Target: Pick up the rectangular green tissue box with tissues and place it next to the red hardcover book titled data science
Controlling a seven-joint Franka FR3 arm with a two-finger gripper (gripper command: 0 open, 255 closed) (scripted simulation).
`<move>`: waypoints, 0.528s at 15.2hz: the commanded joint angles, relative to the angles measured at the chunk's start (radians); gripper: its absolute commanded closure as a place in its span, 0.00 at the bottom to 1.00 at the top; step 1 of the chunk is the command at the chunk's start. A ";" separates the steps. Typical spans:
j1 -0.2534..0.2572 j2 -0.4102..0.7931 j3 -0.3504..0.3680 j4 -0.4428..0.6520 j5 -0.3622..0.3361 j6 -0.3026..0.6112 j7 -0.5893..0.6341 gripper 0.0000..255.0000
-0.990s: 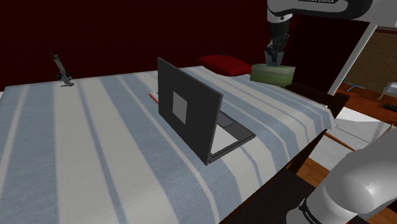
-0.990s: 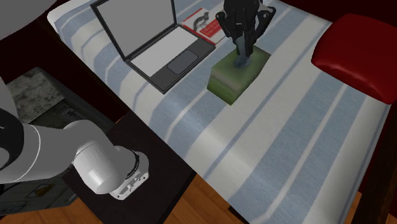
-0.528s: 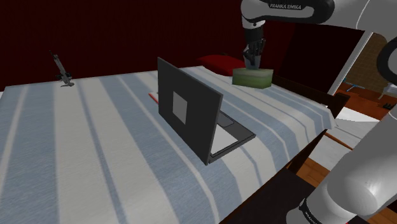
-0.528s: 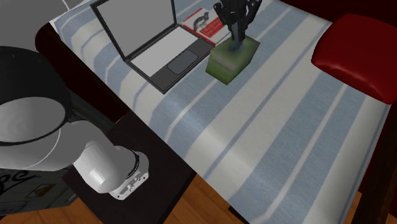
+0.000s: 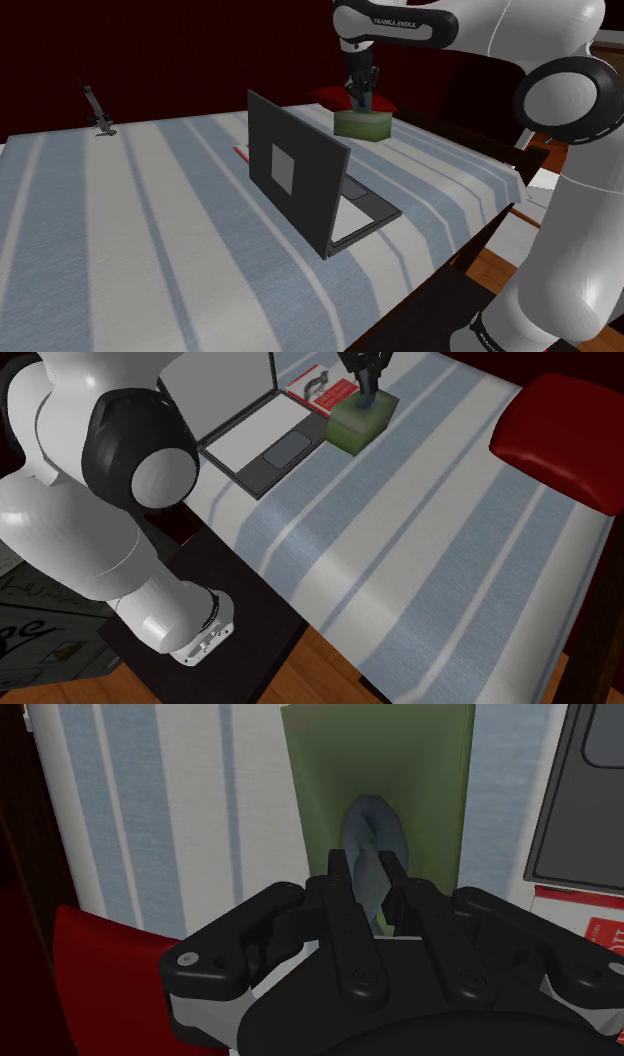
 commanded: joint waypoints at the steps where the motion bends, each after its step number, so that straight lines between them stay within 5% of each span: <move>1: 0.017 0.066 0.007 0.067 -0.004 -0.009 0.021 1.00; 2: 0.027 0.108 0.011 0.118 -0.007 -0.022 0.029 1.00; 8: 0.019 0.076 0.011 -0.010 0.000 0.067 0.063 1.00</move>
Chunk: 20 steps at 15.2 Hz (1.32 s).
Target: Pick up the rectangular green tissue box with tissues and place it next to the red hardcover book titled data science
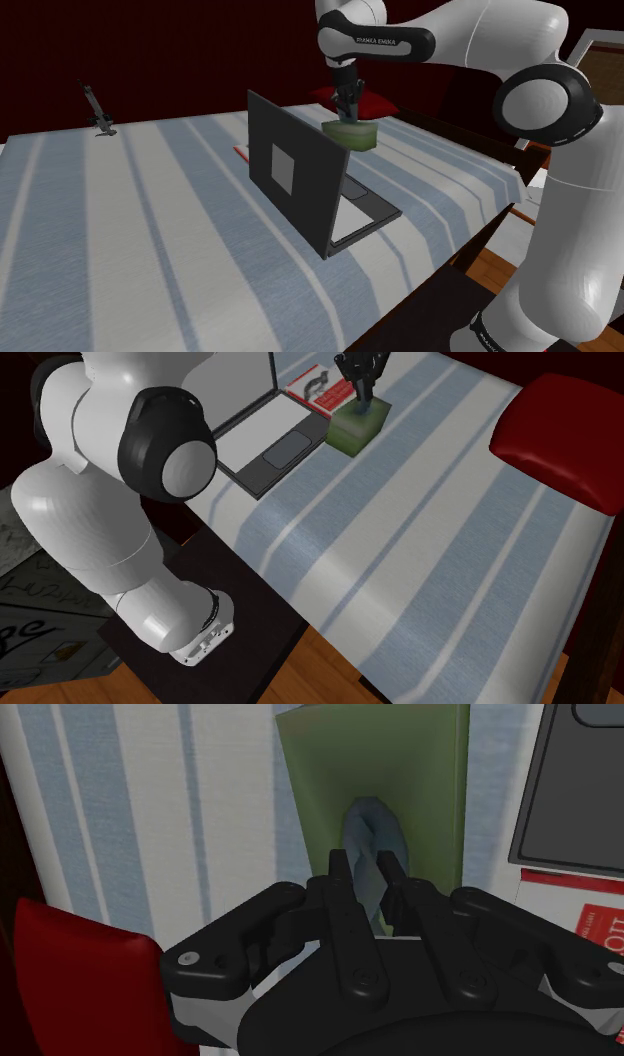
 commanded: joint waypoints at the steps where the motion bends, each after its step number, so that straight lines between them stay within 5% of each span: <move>1: -0.002 -0.010 0.001 -0.037 0.001 0.027 0.011 1.00; 9: -0.011 -0.029 0.001 -0.164 0.003 0.129 0.050 1.00; 16: -0.012 -0.029 0.003 -0.164 0.003 0.129 0.050 1.00; 17: -0.012 -0.030 0.003 -0.167 0.003 0.130 0.050 0.00; 20: -0.012 -0.027 0.003 -0.162 0.003 0.129 0.049 0.00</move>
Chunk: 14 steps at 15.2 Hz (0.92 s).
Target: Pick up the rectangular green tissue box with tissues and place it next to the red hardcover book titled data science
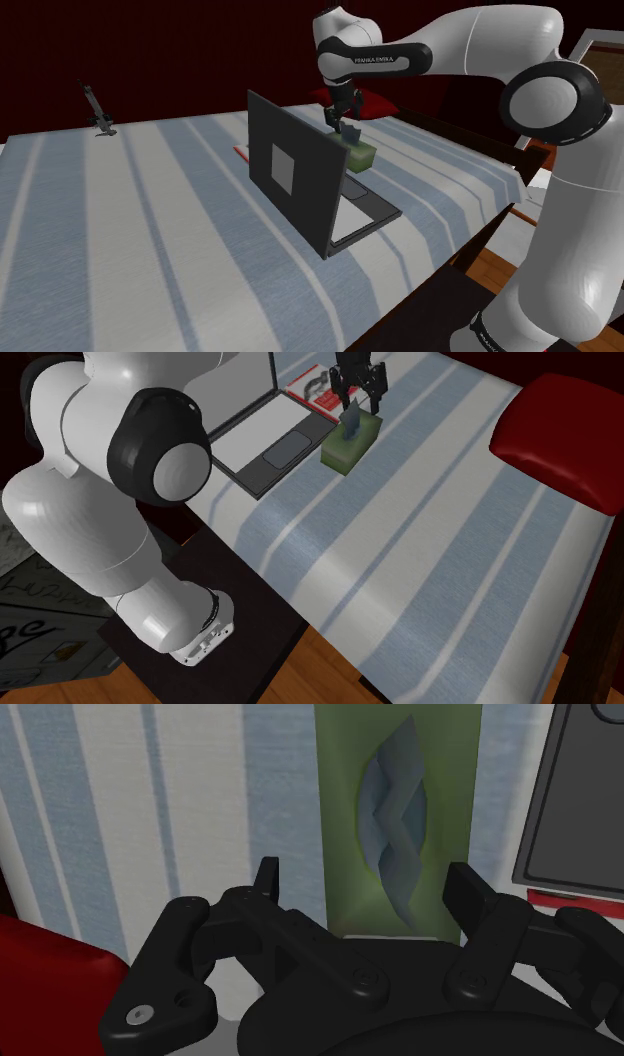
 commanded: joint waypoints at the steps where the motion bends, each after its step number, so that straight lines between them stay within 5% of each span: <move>1: 0.000 0.001 0.000 0.000 0.000 0.000 0.000 0.00; 6: 0.035 0.047 0.011 0.182 -0.005 -0.141 -0.016 0.00; 14: 0.035 0.047 0.011 0.182 -0.005 -0.141 -0.016 0.00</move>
